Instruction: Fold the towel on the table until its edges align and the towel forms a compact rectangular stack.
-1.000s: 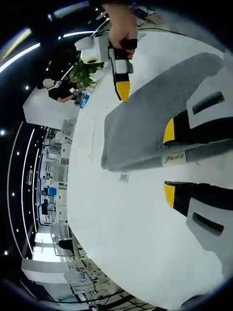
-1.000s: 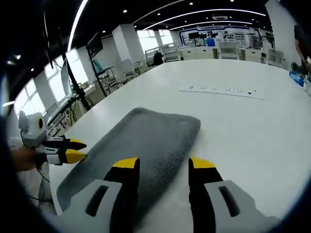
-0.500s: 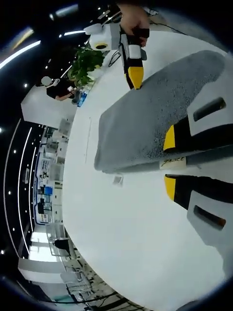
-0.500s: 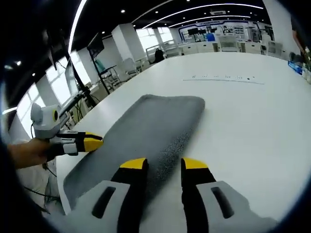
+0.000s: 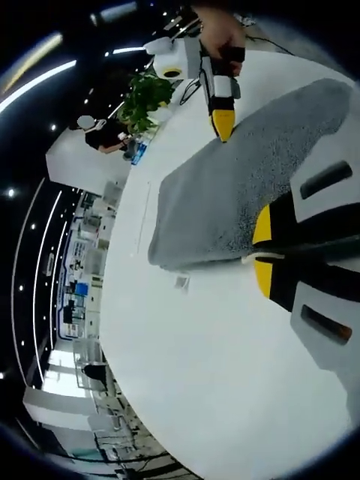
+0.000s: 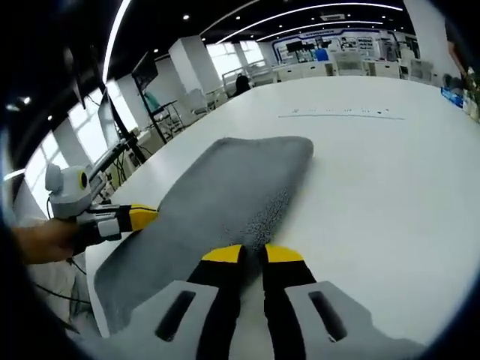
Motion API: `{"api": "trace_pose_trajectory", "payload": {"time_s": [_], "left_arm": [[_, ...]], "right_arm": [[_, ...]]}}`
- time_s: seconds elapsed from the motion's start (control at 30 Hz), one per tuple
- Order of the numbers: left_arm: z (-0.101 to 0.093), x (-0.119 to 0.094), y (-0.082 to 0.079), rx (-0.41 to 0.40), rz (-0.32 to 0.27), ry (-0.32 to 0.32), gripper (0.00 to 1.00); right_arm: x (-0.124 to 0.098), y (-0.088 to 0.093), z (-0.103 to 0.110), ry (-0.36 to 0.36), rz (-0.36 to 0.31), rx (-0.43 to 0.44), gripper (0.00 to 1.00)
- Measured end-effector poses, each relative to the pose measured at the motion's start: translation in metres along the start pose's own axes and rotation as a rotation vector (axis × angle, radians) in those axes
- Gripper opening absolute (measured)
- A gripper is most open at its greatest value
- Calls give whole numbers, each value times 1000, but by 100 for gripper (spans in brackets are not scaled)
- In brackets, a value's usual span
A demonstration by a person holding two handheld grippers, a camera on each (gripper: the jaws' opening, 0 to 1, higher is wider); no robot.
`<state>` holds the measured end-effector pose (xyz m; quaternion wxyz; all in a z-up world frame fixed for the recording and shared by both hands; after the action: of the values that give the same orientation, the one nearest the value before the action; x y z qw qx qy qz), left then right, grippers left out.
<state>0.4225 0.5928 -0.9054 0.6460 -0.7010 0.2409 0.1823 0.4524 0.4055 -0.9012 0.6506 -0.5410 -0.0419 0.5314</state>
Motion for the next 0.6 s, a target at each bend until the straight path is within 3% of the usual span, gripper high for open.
{"api": "trace_pose_trajectory", "payload": {"time_s": [0.3, 0.6], "left_arm": [[-24, -3, -1, 52, 31, 40, 4], [-86, -5, 4, 113, 39, 102, 4]], "right_arm": [[-12, 3, -15, 26, -4, 11, 6], [-52, 13, -52, 81, -5, 6, 6]]}}
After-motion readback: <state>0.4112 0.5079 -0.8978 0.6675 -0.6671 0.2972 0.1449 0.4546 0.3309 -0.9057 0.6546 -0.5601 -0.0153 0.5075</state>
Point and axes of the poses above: the point that each gripper's makers call its tool centre point, and the gripper's own axes: x roughly forward along the fingers, z roughly to its left, y roughly out of its underside, the point moved 2 cm from there along -x, roughly backward along the fingers, and after that the axes turned 9 degrees about -y, right-handed, at the moved point
